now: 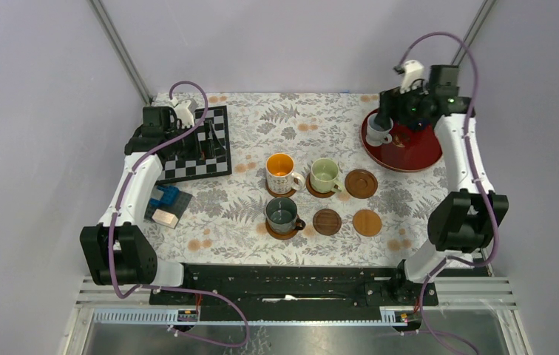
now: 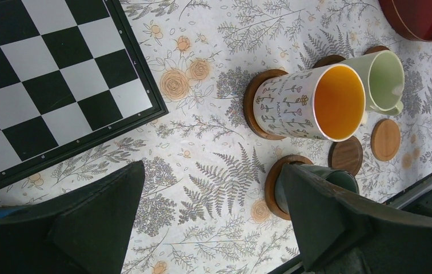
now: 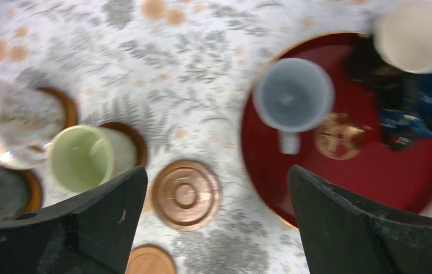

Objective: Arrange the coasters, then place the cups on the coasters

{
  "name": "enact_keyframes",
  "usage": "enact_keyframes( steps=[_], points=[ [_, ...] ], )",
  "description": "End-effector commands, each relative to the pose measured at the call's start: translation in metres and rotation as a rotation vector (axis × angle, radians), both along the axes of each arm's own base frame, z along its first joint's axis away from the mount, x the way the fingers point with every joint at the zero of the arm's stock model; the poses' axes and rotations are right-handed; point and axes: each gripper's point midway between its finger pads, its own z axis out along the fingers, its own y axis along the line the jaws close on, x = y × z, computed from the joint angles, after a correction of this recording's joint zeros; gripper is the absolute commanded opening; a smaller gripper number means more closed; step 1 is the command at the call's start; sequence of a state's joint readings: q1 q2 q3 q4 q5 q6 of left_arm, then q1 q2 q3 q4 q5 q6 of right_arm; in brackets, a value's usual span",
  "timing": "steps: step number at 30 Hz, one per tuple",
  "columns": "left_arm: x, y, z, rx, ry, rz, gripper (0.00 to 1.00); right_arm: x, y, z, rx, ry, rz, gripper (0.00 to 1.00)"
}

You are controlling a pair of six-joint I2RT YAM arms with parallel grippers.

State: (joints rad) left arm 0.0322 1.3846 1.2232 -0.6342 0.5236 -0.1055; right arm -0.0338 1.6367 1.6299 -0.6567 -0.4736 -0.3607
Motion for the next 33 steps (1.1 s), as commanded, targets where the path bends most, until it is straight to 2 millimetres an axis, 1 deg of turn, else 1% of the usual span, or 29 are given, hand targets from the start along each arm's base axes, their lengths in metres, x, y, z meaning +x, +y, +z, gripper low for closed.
enact_keyframes(
  steps=[1,4,7,8,10,12,16,25,33],
  points=[
    [0.012,-0.002,0.019,-0.014,-0.067,-0.018,0.99,0.020,-0.048,0.001,-0.033,0.009,-0.073,1.00],
    [0.010,-0.003,0.019,-0.017,-0.064,-0.020,0.99,0.036,-0.080,-0.009,-0.051,0.043,-0.149,1.00],
    [0.010,-0.003,0.019,-0.018,-0.064,-0.017,0.99,0.054,-0.106,-0.021,-0.071,0.060,-0.200,0.96],
    [0.010,-0.002,0.019,-0.017,-0.064,-0.014,0.99,0.061,-0.115,-0.030,-0.085,0.066,-0.219,0.95],
    [0.009,-0.003,0.021,-0.019,-0.070,-0.016,0.99,0.072,-0.128,-0.043,-0.119,0.073,-0.240,0.94],
    [0.006,-0.004,0.023,-0.022,-0.077,-0.020,0.99,0.083,-0.136,-0.056,-0.140,0.087,-0.255,0.92],
    [0.003,-0.004,0.028,-0.023,-0.091,-0.019,0.99,0.100,-0.143,-0.076,-0.143,0.103,-0.275,0.89],
    [0.002,-0.005,0.034,-0.027,-0.104,-0.021,0.99,0.125,-0.152,-0.108,-0.138,0.139,-0.307,0.80],
    [0.001,-0.004,0.034,-0.023,-0.107,-0.018,0.99,0.142,-0.157,-0.124,-0.141,0.147,-0.313,0.79]
  ],
)
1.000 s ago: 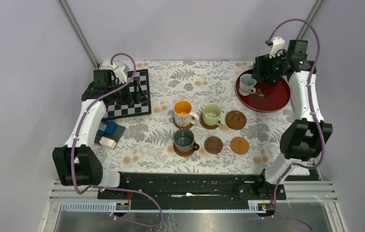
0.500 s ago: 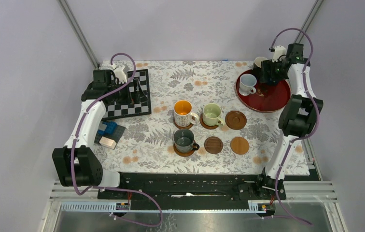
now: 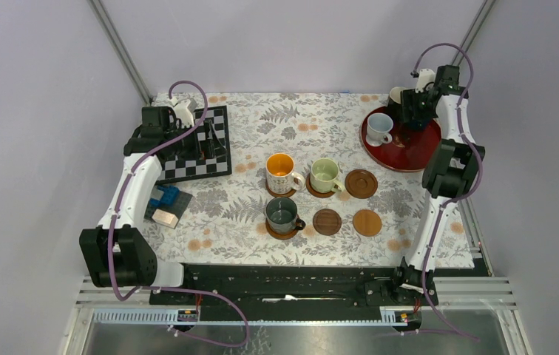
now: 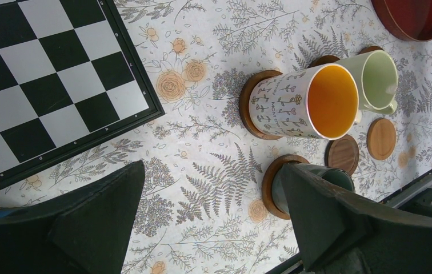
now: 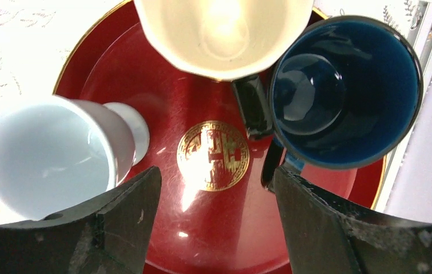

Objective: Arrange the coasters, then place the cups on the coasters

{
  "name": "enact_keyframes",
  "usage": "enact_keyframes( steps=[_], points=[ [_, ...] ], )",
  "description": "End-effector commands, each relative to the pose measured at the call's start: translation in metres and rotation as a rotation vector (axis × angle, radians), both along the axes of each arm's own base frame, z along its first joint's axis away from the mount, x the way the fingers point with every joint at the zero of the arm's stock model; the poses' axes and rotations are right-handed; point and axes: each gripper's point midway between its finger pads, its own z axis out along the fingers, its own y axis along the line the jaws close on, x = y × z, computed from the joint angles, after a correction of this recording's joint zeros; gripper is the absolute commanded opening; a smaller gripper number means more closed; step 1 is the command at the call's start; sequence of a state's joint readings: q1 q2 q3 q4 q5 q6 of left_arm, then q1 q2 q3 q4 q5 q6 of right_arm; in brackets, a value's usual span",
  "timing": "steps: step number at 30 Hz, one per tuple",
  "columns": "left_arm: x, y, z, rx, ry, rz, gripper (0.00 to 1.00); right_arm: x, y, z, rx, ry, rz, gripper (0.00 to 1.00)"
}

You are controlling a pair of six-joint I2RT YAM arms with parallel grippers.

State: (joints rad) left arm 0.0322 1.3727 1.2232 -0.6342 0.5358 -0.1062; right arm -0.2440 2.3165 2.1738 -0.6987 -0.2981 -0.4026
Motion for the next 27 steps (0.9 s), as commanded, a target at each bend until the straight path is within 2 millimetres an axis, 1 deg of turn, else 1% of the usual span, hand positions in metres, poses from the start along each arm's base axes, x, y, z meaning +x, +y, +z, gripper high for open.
enact_keyframes(
  steps=[1,8,14,23,27],
  points=[
    [0.004,-0.001,0.029,-0.012,-0.096,-0.007,0.99,0.016,-0.004,0.007,-0.012,-0.033,-0.015,0.78],
    [0.005,-0.001,0.027,-0.008,-0.090,-0.005,0.99,0.025,-0.004,0.005,0.000,-0.046,-0.011,0.77],
    [0.007,-0.001,0.024,-0.007,-0.082,-0.007,0.99,0.028,0.003,0.001,0.029,-0.038,0.019,0.75],
    [0.009,-0.002,0.023,-0.015,-0.074,-0.011,0.99,0.024,0.014,0.007,0.068,-0.038,0.068,0.61],
    [0.008,-0.002,0.022,-0.017,-0.070,-0.012,0.99,0.022,0.017,0.008,0.070,-0.039,0.090,0.58]
  ],
)
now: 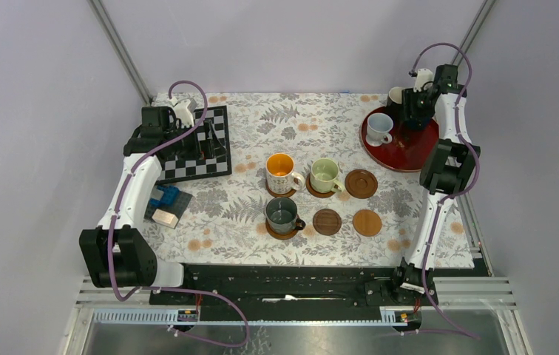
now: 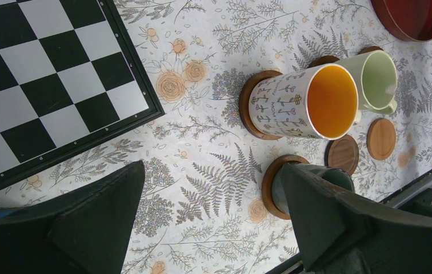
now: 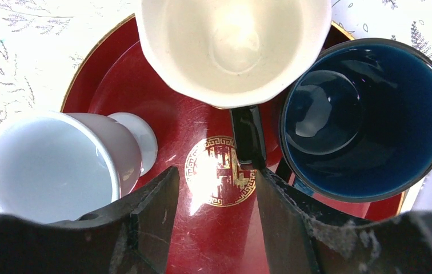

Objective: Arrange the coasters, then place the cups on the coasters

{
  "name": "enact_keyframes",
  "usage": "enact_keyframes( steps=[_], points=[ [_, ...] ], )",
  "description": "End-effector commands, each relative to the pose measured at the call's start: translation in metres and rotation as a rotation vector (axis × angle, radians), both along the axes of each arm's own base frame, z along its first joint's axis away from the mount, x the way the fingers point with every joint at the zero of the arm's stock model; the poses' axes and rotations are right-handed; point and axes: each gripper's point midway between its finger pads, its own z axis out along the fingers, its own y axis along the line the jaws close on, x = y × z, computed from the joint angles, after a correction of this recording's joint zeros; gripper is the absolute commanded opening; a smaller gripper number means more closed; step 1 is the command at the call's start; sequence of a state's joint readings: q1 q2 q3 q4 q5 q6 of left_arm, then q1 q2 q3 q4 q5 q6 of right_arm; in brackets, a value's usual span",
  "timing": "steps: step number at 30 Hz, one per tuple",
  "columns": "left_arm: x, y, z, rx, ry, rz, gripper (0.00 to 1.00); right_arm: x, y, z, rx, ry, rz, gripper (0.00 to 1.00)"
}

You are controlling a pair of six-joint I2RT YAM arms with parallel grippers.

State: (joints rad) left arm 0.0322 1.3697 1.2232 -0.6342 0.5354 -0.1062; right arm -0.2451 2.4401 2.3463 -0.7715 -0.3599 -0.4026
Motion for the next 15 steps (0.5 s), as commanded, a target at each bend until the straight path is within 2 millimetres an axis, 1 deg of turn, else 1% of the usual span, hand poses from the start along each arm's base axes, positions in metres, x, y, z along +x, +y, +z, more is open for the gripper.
enact_keyframes(
  steps=[1,4,7,10,15],
  points=[
    [0.009,-0.002,0.021,-0.018,-0.068,-0.013,0.99,0.006,0.011,0.019,0.015,-0.050,0.057,0.58],
    [0.009,-0.002,0.020,-0.019,-0.065,-0.013,0.99,0.007,0.009,0.017,0.006,-0.052,0.059,0.58],
    [0.010,-0.002,0.020,-0.019,-0.065,-0.013,0.99,0.011,-0.002,0.013,-0.043,-0.047,0.017,0.58],
    [0.011,-0.002,0.019,-0.018,-0.061,-0.012,0.99,0.012,-0.007,0.008,-0.077,-0.032,0.005,0.58],
    [0.012,-0.002,0.016,-0.017,-0.055,-0.010,0.99,0.014,-0.006,0.003,-0.076,-0.032,0.011,0.61]
  ],
)
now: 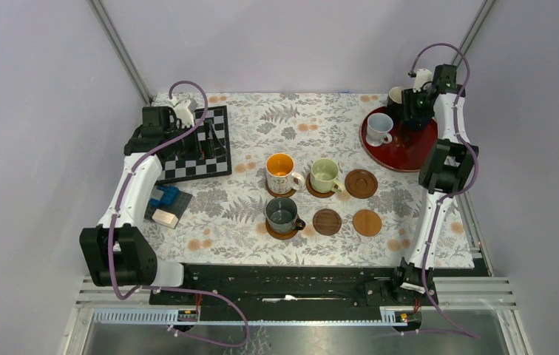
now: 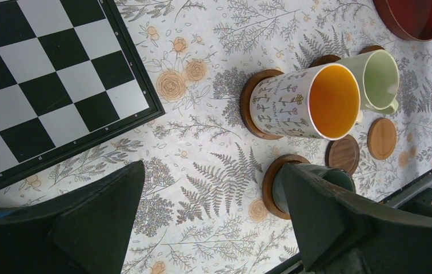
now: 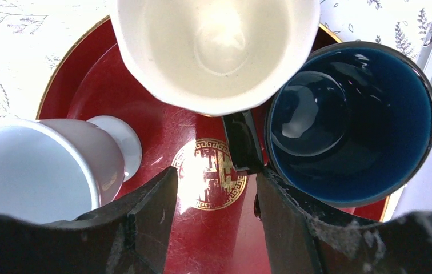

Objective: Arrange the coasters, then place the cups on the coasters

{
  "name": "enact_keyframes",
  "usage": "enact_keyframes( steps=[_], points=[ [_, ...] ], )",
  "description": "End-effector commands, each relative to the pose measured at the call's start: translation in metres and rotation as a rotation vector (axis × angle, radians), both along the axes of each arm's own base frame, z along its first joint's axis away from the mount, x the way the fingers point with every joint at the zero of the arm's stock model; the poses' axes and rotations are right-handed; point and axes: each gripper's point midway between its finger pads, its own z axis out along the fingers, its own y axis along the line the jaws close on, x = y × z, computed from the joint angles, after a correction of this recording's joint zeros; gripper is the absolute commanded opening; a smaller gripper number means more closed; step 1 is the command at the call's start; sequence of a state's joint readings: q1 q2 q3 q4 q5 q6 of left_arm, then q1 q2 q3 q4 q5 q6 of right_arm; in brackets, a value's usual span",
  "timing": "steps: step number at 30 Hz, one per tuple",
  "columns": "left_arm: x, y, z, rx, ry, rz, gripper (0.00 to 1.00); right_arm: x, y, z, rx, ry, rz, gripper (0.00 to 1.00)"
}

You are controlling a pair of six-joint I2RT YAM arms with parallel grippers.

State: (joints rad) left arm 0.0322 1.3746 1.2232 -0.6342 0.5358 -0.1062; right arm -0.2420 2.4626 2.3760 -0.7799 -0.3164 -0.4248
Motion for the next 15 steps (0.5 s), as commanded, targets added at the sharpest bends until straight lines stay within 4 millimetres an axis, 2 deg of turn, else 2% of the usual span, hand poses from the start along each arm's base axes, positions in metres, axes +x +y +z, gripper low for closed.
enact_keyframes(
  steps=[1,7,11,15],
  points=[
    [0.011,-0.002,0.019,-0.017,-0.061,-0.010,0.99,0.011,0.003,0.007,-0.022,-0.037,0.021,0.61],
    [0.011,-0.002,0.017,-0.015,-0.058,-0.009,0.99,0.010,0.016,0.006,0.002,-0.031,0.062,0.59],
    [0.011,-0.002,0.017,-0.017,-0.057,-0.010,0.99,0.007,0.025,0.011,0.023,-0.041,0.093,0.57],
    [0.011,-0.002,0.016,-0.017,-0.054,-0.011,0.99,0.011,0.019,0.013,-0.002,-0.053,0.072,0.57]
  ],
)
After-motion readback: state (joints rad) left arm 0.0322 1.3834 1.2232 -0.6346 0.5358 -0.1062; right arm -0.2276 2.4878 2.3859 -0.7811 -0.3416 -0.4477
